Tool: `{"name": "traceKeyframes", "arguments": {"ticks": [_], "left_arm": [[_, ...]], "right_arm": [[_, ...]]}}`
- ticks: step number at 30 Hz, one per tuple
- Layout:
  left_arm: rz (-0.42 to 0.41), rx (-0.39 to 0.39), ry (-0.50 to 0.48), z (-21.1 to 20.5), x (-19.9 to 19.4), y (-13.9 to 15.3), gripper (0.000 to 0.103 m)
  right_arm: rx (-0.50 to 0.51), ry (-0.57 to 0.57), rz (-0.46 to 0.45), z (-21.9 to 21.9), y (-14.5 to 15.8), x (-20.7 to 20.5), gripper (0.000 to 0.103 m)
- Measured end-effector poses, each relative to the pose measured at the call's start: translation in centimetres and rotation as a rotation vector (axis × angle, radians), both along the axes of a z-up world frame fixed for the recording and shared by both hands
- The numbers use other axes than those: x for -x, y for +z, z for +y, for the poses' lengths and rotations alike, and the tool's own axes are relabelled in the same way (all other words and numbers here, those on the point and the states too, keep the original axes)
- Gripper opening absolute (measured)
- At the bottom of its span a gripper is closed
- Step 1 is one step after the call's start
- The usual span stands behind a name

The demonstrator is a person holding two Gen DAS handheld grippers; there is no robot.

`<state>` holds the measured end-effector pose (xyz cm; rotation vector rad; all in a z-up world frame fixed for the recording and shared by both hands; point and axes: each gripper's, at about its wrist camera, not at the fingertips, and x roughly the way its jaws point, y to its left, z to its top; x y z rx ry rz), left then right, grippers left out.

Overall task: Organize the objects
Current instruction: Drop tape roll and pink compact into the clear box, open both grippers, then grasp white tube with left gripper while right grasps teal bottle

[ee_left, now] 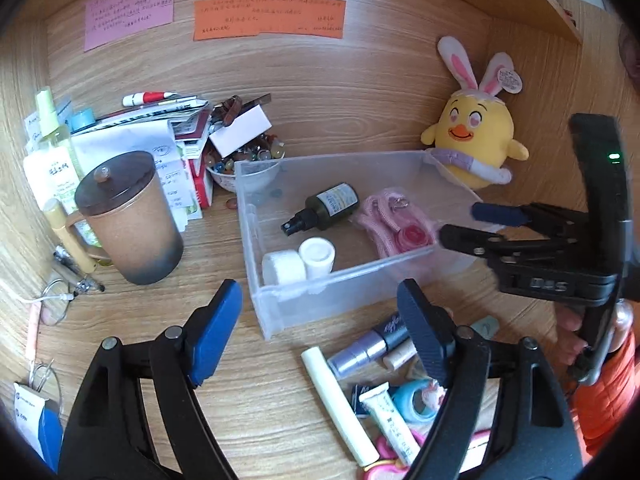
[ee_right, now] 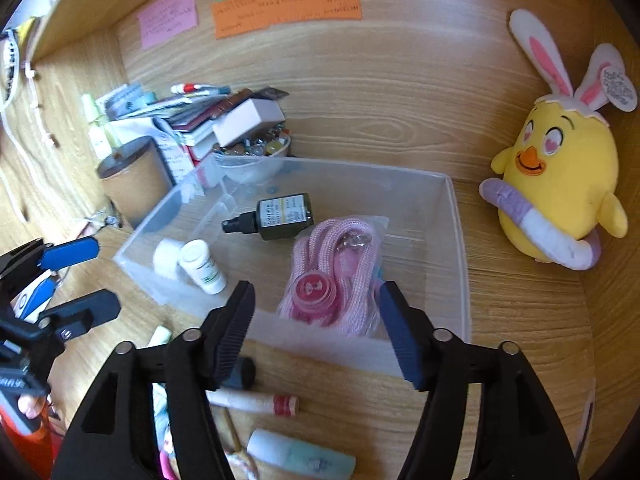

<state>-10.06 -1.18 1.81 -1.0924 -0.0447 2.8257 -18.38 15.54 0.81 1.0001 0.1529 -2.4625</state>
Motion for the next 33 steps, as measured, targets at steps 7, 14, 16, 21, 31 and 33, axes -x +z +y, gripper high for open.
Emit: {"name": "traceKeyframes", "arguments": {"ticks": [7,14,16,21,31,33], "left_arm": [[-0.069,0.005,0.008,-0.2,-1.2,-2.3,0.080],[-0.190,-0.055,0.010,-0.7,-1.8,-5.8,0.080],[-0.219,-0.077,0.024,-0.9,-1.9,-6.7,0.080],[-0.239,-0.087,0.053,-0.9,-2.0,-7.3,0.067],[-0.230,-0.022,0.065,-0.8,-2.1,-7.4,0.027],[-0.227,-0.022,0.063,-1.2,-2.4,-7.4,0.022]], "right_arm": [[-0.005,0.028,0.034,1.3,0.1,-3.8,0.076],[-0.090,0.033,-0.015,2.1,-3.3,-5.5,0.077],[-0.102,0.038,-0.047,2.5,-4.4,-5.6,0.077],[-0.068,0.028,-0.099,3.3,-6.0,-5.5,0.076],[-0.157,0.107,-0.114,1.6,-7.3,-6.1,0.047],[-0.160,0.114,-0.105,1.3,-7.2,-6.2,0.039]]}}
